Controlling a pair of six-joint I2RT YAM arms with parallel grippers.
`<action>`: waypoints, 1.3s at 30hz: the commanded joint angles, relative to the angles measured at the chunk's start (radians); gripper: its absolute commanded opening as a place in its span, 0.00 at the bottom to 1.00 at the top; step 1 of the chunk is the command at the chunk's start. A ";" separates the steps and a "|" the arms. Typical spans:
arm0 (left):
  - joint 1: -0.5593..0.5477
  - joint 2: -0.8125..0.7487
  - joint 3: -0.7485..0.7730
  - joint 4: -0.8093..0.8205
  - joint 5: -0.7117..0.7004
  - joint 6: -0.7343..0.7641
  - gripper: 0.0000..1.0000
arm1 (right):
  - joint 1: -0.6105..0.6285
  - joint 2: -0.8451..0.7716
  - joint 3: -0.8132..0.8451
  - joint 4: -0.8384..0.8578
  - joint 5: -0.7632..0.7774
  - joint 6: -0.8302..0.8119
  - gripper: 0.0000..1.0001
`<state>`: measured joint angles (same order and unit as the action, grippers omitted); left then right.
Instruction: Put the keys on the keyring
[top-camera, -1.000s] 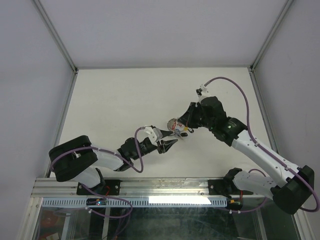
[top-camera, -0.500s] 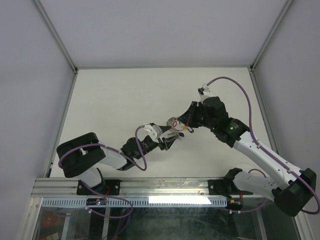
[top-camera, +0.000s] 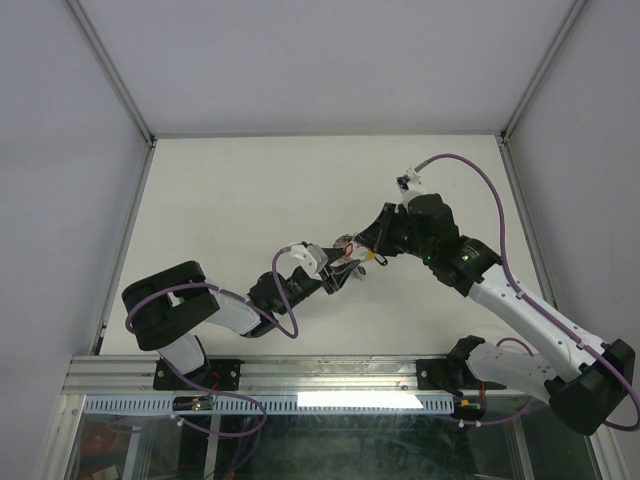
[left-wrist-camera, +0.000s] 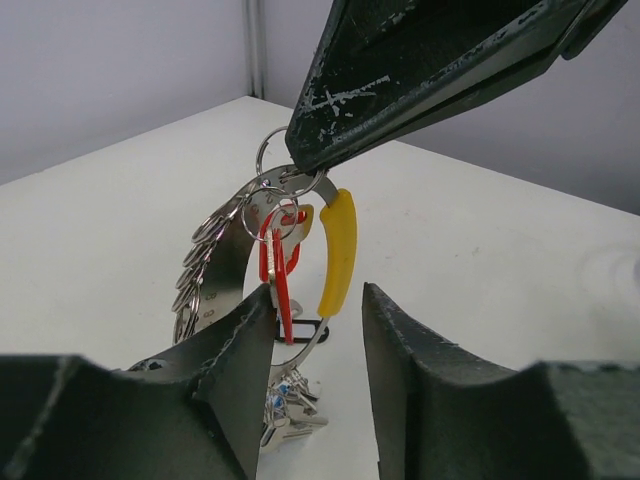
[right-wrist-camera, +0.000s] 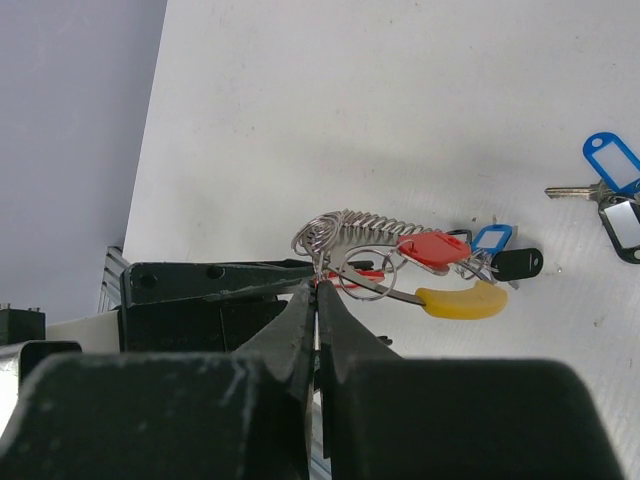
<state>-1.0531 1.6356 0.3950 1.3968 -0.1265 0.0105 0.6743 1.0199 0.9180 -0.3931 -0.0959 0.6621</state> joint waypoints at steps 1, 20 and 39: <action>0.001 0.012 0.034 0.072 -0.048 -0.006 0.33 | -0.003 -0.036 0.006 0.087 -0.022 0.017 0.00; 0.002 0.006 0.039 0.017 -0.168 0.003 0.00 | -0.004 -0.065 0.015 0.014 -0.017 -0.011 0.00; 0.003 -0.020 0.072 -0.082 -0.224 0.051 0.00 | -0.012 0.001 0.064 -0.100 -0.149 -0.085 0.00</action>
<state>-1.0550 1.6489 0.4393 1.3174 -0.2718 0.0422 0.6613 1.0103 0.9222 -0.4755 -0.1661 0.6117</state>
